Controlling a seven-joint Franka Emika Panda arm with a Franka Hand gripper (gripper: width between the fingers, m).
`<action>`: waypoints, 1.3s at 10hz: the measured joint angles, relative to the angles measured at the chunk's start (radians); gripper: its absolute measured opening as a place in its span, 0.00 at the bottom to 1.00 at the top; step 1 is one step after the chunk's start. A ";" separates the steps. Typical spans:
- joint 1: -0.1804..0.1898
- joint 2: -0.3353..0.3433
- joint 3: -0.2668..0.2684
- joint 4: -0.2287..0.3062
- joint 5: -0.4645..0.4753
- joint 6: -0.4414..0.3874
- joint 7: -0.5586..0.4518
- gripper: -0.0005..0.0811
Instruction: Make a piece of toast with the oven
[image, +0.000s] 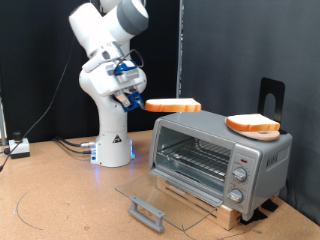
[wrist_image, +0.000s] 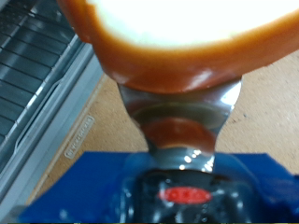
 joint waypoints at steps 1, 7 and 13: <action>-0.009 0.027 -0.018 0.022 -0.009 -0.025 -0.011 0.53; 0.002 0.110 -0.003 -0.083 0.015 0.071 -0.166 0.53; 0.044 0.294 0.019 -0.097 0.134 0.210 -0.310 0.53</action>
